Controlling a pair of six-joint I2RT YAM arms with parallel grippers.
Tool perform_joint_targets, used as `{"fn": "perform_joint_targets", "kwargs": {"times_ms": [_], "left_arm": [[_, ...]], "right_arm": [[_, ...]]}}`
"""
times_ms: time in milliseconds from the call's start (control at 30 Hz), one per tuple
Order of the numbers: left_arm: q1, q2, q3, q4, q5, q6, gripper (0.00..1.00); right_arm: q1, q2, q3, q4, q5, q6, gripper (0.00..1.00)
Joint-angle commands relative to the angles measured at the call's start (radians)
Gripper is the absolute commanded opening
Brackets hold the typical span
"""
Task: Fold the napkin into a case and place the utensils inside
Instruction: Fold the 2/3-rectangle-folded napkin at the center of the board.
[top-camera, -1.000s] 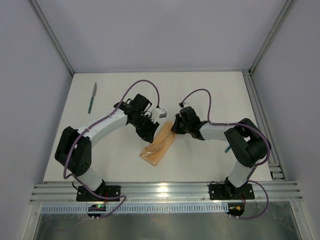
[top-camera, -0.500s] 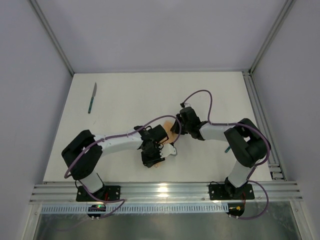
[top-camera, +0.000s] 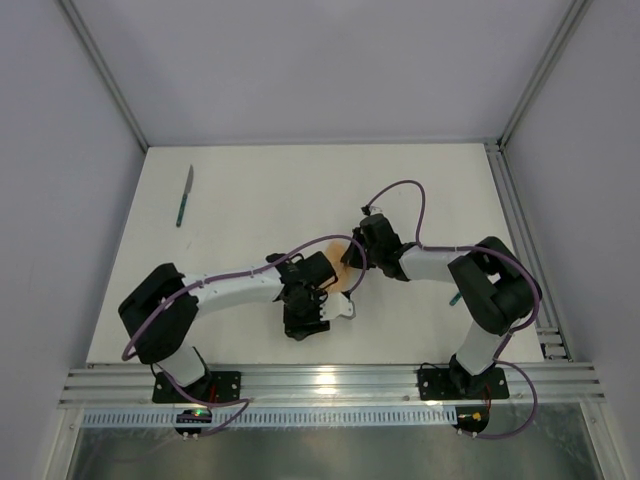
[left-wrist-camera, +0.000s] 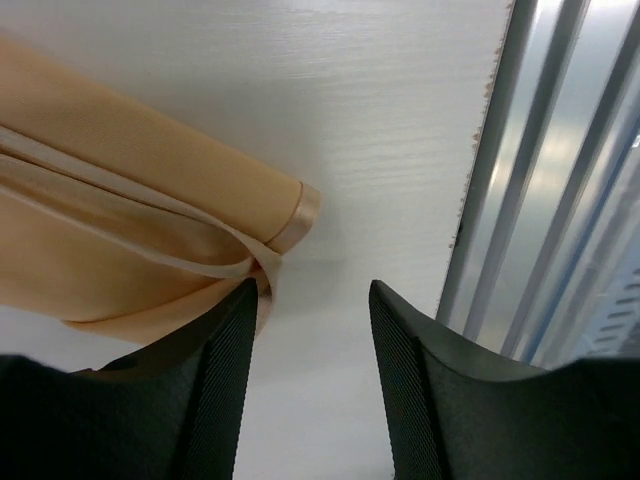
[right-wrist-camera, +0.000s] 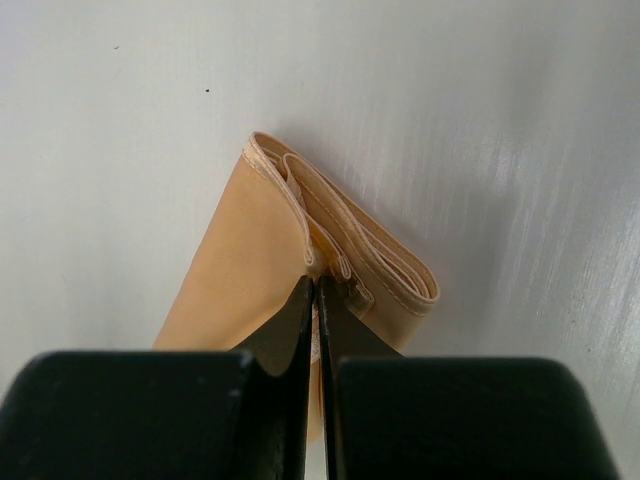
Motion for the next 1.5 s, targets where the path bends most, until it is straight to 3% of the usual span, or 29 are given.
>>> {"fn": "perform_joint_targets", "kwargs": {"times_ms": [0, 200, 333, 533, 667, 700, 833, 967, 1200, 1467], "left_arm": [[0.002, -0.087, 0.061, -0.048, 0.097, 0.076, 0.52], [0.031, -0.081, 0.160, -0.120, 0.224, 0.060, 0.49], [0.033, -0.076, 0.156, -0.090, 0.119, 0.026, 0.40], [0.046, -0.081, 0.163, -0.019, -0.021, -0.014, 0.41], [0.103, -0.056, 0.163, 0.042, -0.035, -0.069, 0.19], [0.131, -0.046, 0.157, 0.050, -0.039, -0.072, 0.18], [0.140, 0.011, 0.118, 0.081, -0.020, -0.059, 0.18], [0.076, 0.036, 0.045, 0.177, -0.042, -0.062, 0.19], [0.069, 0.091, 0.036, 0.217, -0.055, -0.051, 0.19], [0.069, 0.117, 0.007, 0.234, -0.042, -0.036, 0.18]], "right_arm": [[-0.002, 0.010, -0.015, -0.034, 0.014, -0.010, 0.04], [-0.002, 0.006, -0.015, -0.034, 0.016, -0.009, 0.04], [-0.002, 0.009, -0.012, -0.036, 0.014, -0.012, 0.04], [-0.002, 0.006, -0.016, -0.039, 0.017, -0.016, 0.04], [-0.003, 0.004, -0.021, -0.036, 0.017, -0.013, 0.04], [-0.002, 0.006, -0.021, -0.036, 0.017, -0.012, 0.04], [-0.003, 0.001, -0.018, -0.036, 0.014, -0.015, 0.04], [-0.002, -0.017, -0.001, -0.071, 0.026, -0.035, 0.04], [-0.002, -0.055, 0.028, -0.114, 0.026, -0.058, 0.04], [-0.002, -0.154, 0.209, -0.385, 0.042, -0.234, 0.27]]}}
